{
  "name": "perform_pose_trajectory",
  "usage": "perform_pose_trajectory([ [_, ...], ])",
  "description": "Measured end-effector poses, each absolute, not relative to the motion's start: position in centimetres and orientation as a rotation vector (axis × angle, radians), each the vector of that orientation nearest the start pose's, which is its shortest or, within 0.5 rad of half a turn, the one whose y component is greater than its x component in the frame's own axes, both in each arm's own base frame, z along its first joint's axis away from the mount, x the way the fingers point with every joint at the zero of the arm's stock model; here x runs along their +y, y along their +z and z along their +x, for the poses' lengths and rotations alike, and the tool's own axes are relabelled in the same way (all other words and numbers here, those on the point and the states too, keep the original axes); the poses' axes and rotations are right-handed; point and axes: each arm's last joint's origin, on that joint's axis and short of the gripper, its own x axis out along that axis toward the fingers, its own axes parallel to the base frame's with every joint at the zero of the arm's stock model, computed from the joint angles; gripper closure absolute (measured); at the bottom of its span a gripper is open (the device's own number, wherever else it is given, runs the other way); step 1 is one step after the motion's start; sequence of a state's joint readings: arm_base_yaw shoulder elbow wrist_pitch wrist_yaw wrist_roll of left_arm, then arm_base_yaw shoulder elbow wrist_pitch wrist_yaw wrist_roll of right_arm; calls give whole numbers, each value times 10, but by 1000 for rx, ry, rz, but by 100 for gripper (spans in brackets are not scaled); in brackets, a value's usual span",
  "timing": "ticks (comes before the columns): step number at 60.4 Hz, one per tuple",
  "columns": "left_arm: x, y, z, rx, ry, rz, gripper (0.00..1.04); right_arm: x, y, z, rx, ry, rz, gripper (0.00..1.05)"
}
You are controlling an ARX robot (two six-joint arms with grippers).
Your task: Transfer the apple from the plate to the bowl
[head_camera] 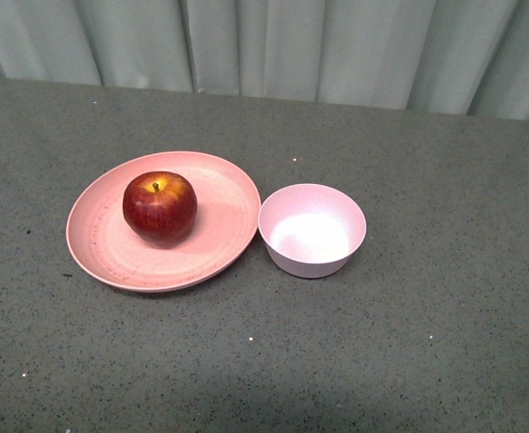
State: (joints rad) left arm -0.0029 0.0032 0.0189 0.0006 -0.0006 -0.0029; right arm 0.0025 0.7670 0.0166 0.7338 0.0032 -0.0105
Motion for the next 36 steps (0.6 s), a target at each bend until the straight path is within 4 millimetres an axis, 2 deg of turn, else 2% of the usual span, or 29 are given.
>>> perform_pose_trajectory([
  [36,0,170,97,-16,-2,-3,7,0,168,121,-7,1,-10,104],
])
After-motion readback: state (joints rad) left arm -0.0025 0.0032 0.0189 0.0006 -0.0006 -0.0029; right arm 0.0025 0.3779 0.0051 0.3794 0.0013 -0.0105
